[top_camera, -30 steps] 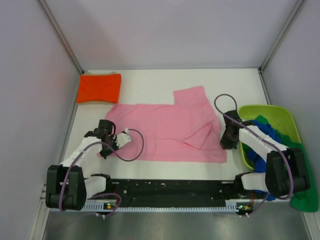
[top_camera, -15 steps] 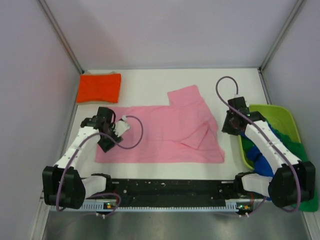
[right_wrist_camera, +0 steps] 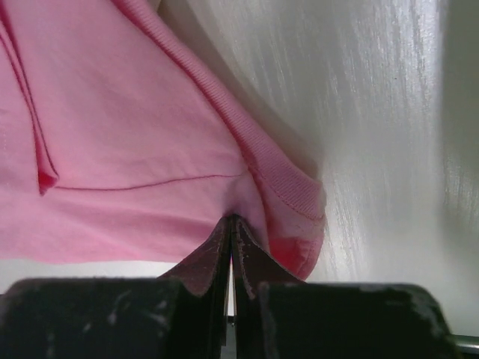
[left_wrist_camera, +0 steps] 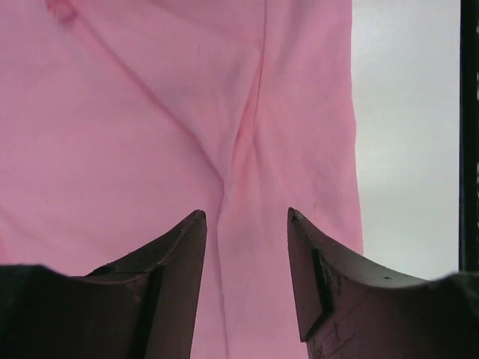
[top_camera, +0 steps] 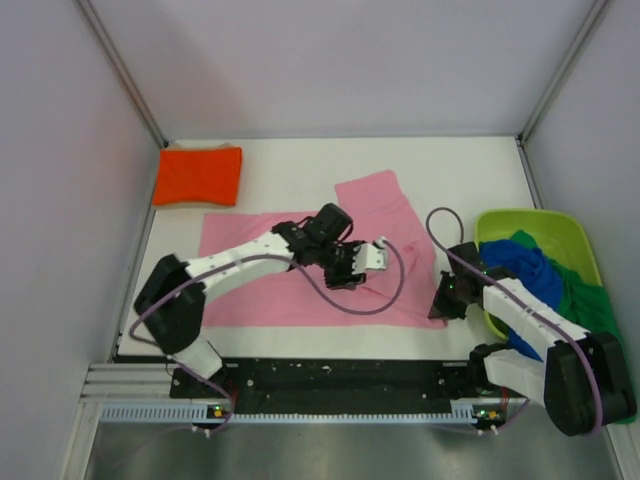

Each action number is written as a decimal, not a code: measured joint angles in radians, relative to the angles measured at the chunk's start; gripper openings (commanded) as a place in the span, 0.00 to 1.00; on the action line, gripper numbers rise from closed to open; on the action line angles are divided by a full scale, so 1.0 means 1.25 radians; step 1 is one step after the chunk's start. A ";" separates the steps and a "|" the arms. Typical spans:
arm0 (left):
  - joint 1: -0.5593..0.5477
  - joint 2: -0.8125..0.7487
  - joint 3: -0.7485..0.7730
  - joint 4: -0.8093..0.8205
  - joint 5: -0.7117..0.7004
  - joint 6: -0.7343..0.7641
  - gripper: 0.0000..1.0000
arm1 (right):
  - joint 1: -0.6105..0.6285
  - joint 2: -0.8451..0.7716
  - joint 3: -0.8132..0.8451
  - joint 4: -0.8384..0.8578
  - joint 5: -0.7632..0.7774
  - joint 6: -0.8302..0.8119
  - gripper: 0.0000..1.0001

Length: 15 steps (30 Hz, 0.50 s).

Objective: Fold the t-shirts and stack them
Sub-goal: Fold the flattened tshirt in 1/3 of the way

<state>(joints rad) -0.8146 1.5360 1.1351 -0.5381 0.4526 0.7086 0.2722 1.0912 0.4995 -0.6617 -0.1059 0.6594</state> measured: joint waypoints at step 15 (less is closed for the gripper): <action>-0.147 0.417 0.275 0.074 0.050 -0.058 0.35 | -0.007 -0.026 -0.013 0.013 0.027 0.036 0.00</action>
<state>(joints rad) -0.9981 2.0567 1.4784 -0.4458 0.5152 0.6361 0.2634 1.0584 0.4839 -0.6460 -0.0719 0.7048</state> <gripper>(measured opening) 0.412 0.003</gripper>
